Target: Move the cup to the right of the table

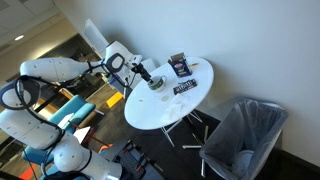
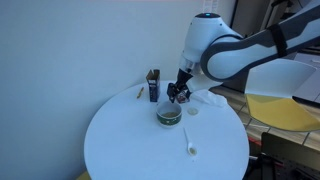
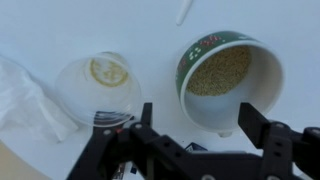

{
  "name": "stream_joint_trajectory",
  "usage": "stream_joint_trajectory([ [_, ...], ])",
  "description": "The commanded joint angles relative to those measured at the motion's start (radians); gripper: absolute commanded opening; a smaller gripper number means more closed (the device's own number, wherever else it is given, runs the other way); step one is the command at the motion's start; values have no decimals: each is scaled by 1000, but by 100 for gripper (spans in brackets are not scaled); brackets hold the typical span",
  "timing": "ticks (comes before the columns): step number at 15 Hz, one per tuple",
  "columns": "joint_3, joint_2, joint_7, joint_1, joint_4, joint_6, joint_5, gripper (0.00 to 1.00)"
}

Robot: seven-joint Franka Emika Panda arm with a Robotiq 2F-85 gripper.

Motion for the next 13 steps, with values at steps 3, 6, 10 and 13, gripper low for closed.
stream_joint_trajectory([
  [3, 32, -247, 30, -26, -27, -395, -78, 100],
  [6, 51, -332, 9, -49, -23, -501, -104, 100],
  [10, 67, -346, -14, -64, -1, -533, -82, 100],
  [13, 75, -363, -21, -65, -5, -549, -82, 100],
])
